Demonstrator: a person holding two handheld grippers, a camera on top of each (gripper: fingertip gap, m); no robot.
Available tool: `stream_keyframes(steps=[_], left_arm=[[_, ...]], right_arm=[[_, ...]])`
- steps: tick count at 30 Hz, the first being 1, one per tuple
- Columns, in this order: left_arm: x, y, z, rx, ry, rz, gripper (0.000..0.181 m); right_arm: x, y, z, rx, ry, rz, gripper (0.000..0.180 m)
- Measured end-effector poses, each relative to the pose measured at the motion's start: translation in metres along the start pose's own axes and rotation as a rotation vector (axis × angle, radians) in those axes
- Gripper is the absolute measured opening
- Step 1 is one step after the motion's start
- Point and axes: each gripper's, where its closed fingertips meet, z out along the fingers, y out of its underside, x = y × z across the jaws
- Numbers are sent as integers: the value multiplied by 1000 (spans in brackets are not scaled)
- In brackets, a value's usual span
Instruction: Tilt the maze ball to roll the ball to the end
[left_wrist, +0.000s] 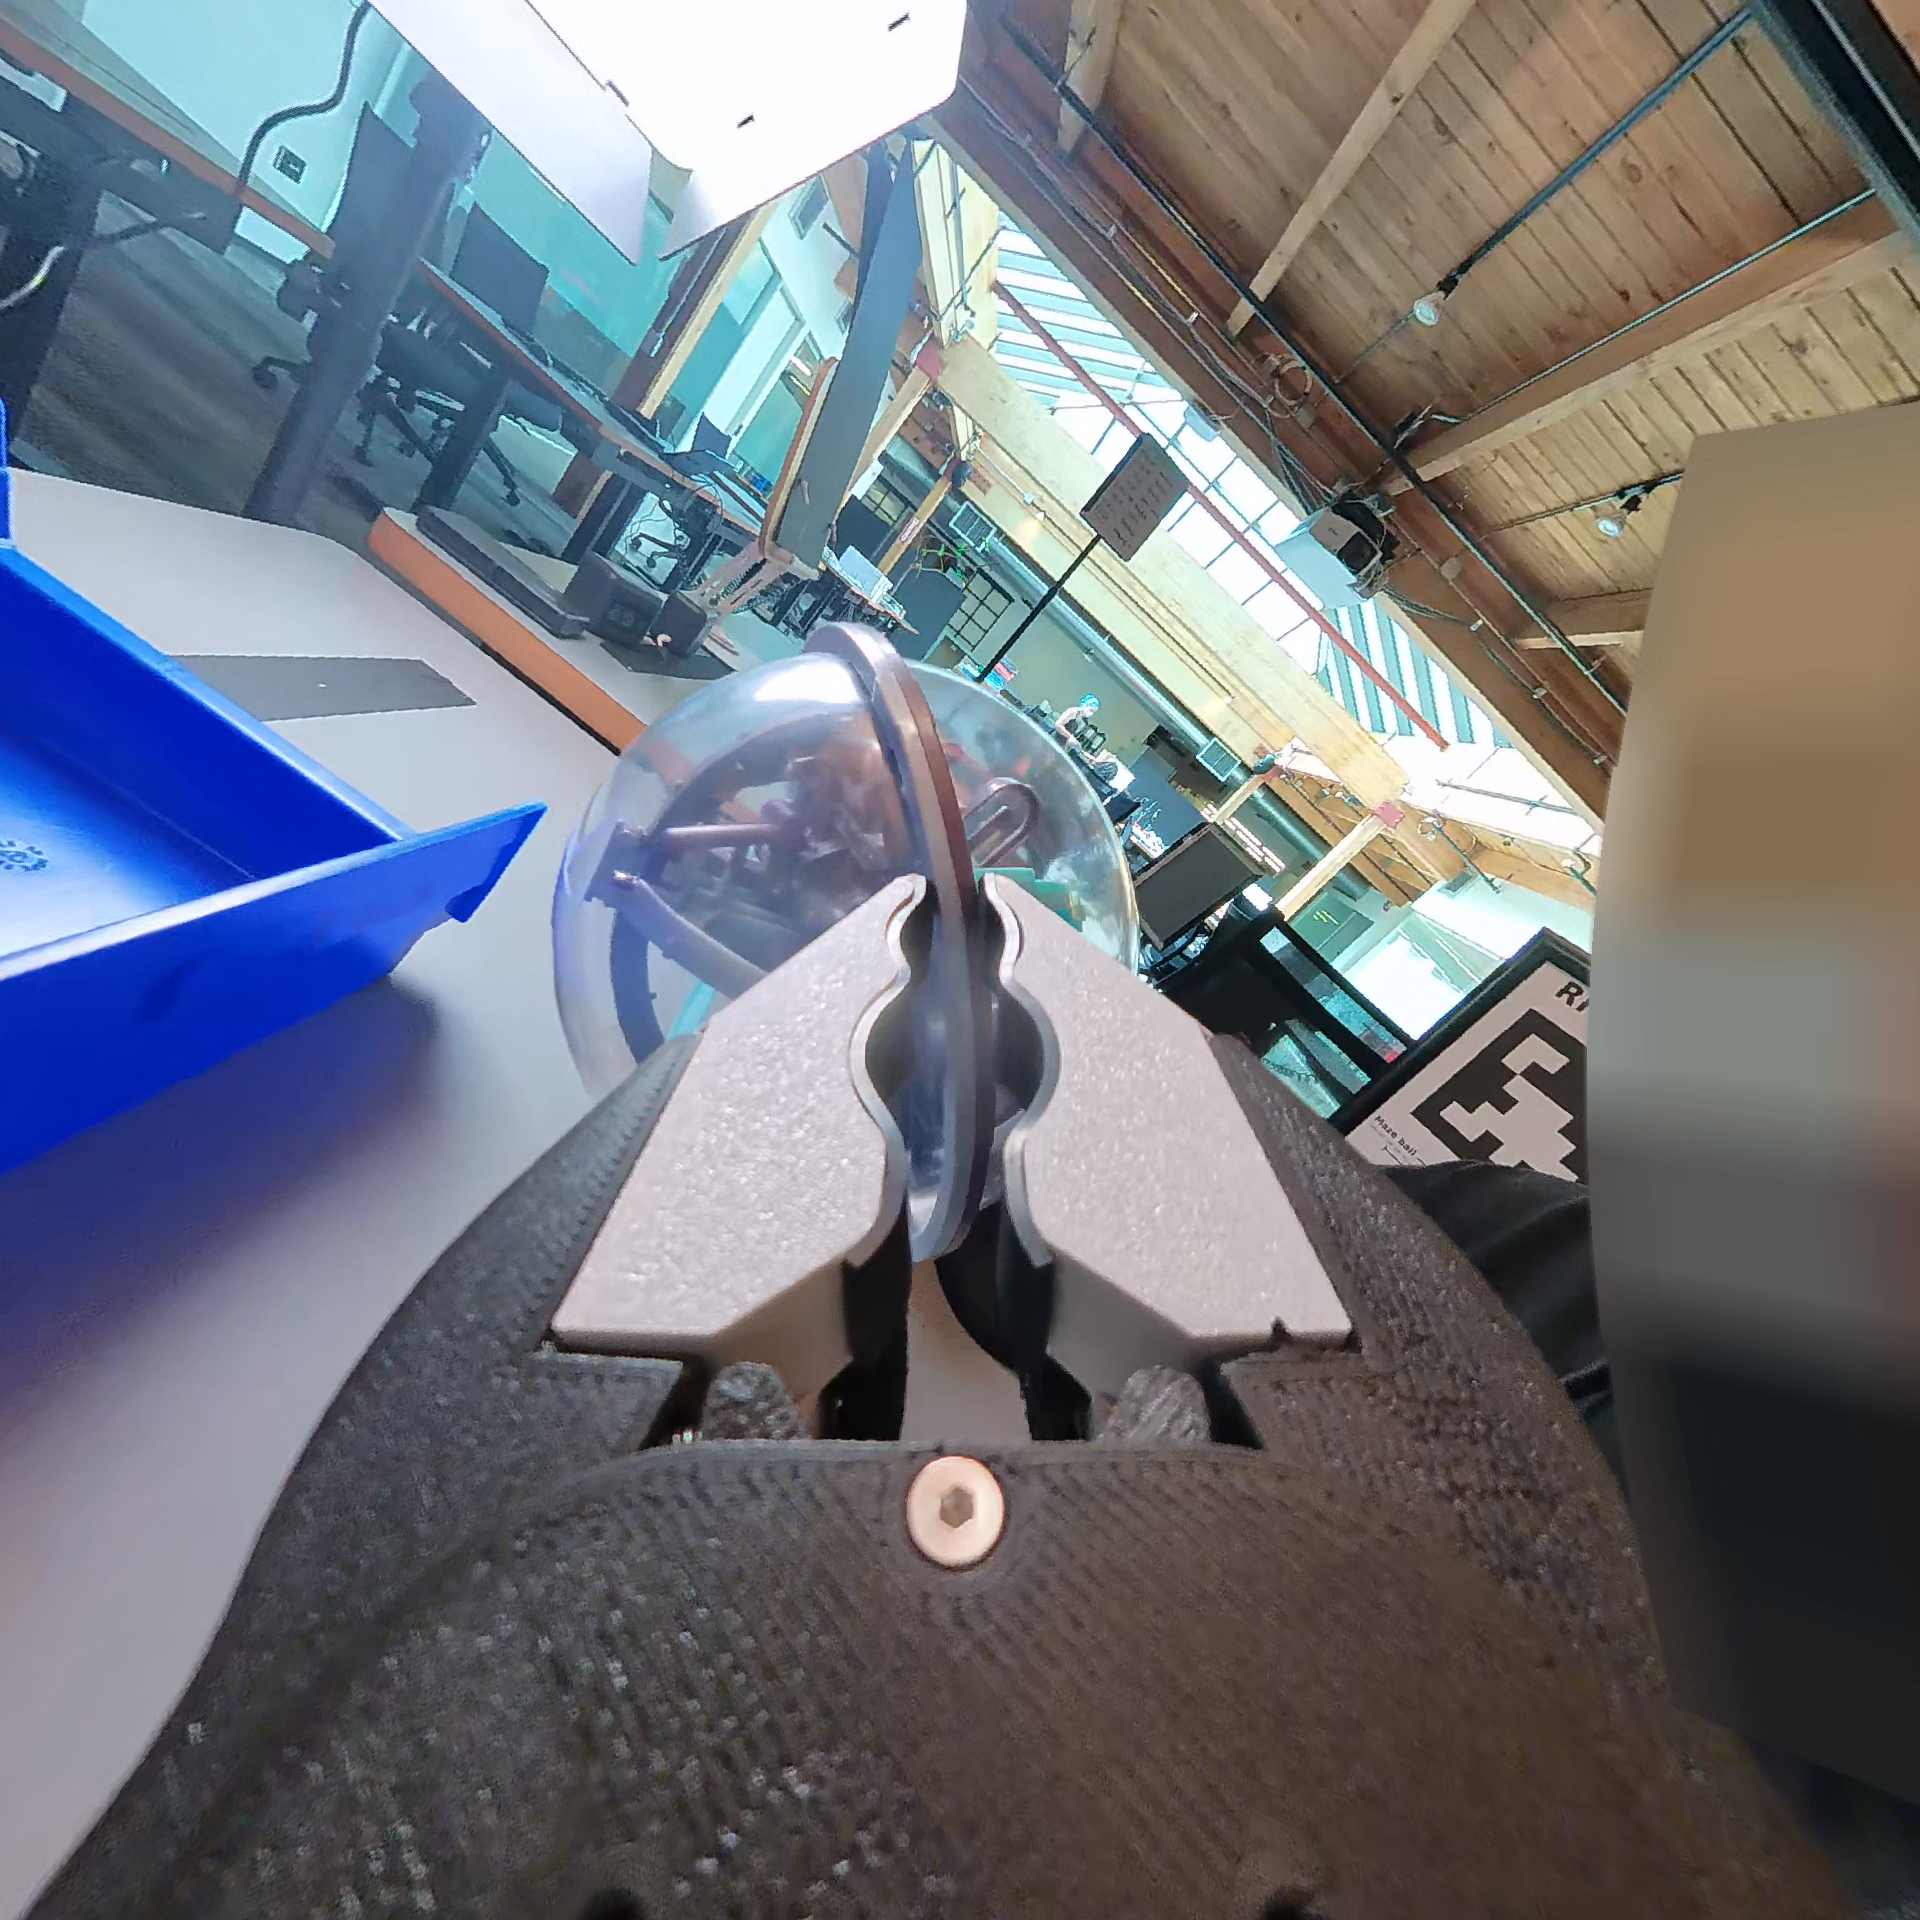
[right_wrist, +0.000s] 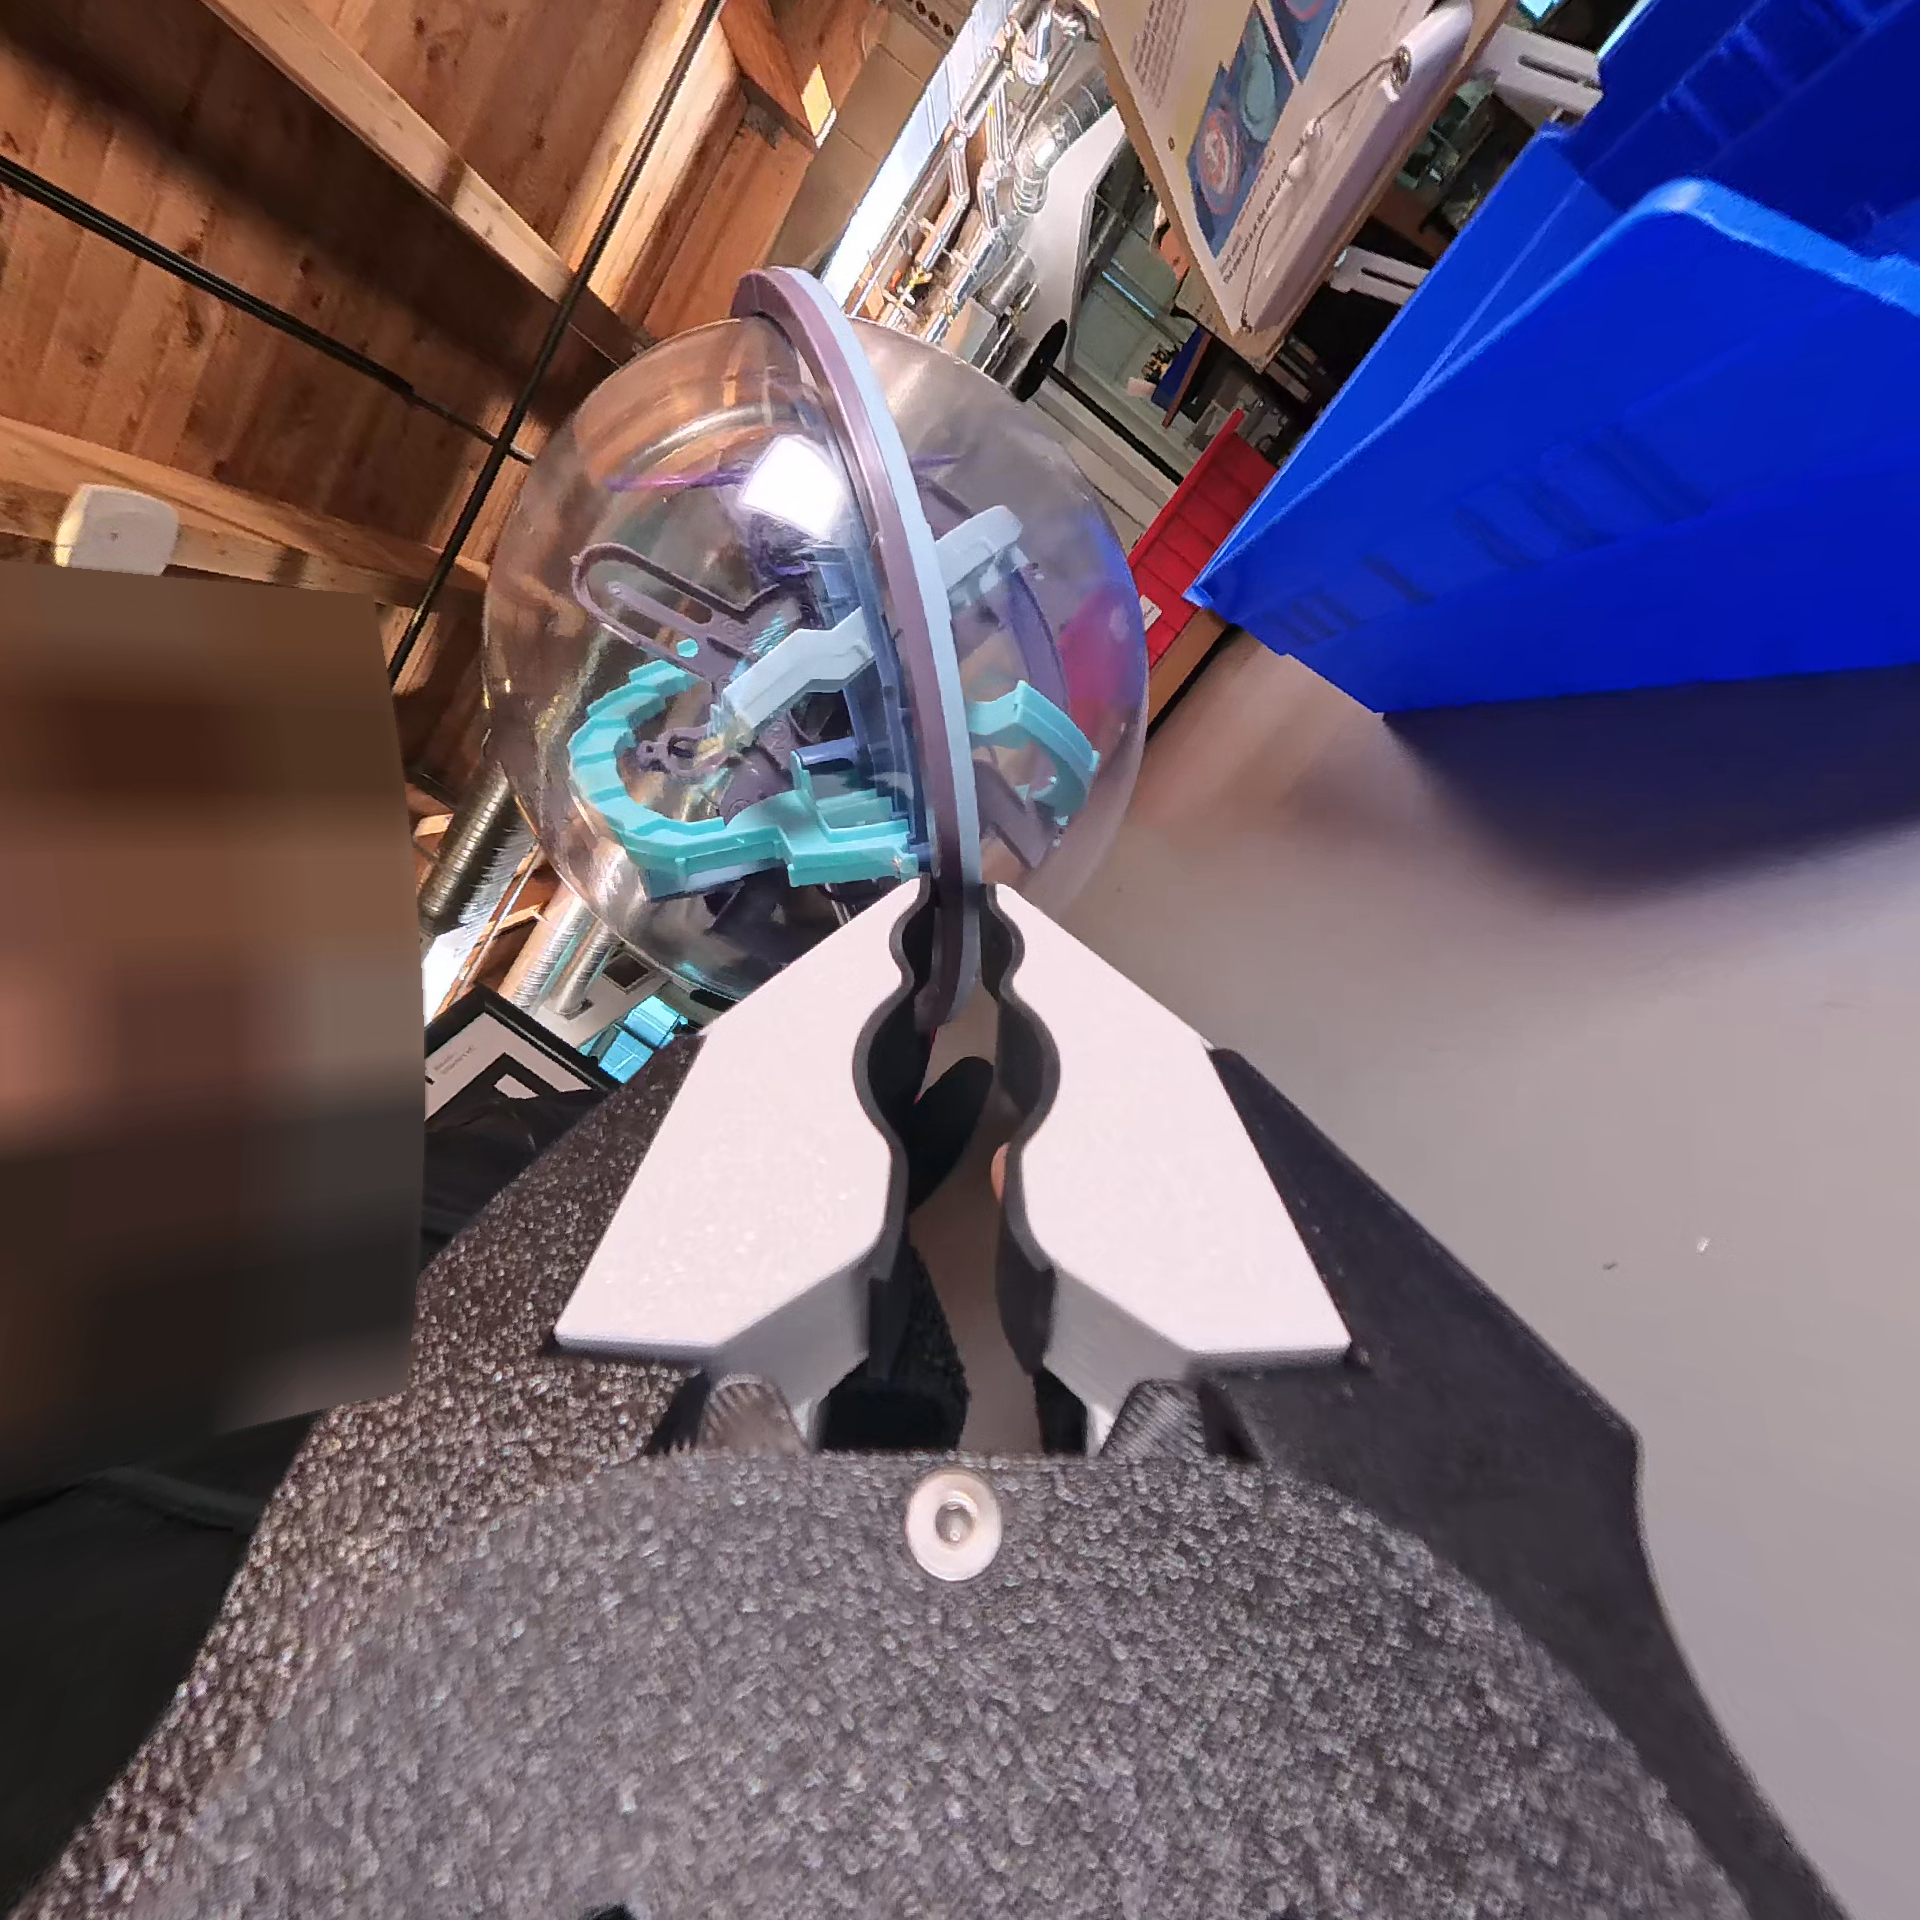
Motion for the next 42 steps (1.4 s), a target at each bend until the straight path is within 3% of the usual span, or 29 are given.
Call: stream_keyframes(steps=[11, 25, 42], left_arm=[[-28, -2, -11, 43, -3, -63, 6], [-72, 16, -22, 32, -61, -191, 6], [-105, 35, -39, -37, -118, -308, 7]], right_arm=[[-10, -2, 1, -8, 25, -124, 5], [-7, 2, 1, -33, 41, -141, 6], [2, 56, 15, -317, 92, -240, 6]])
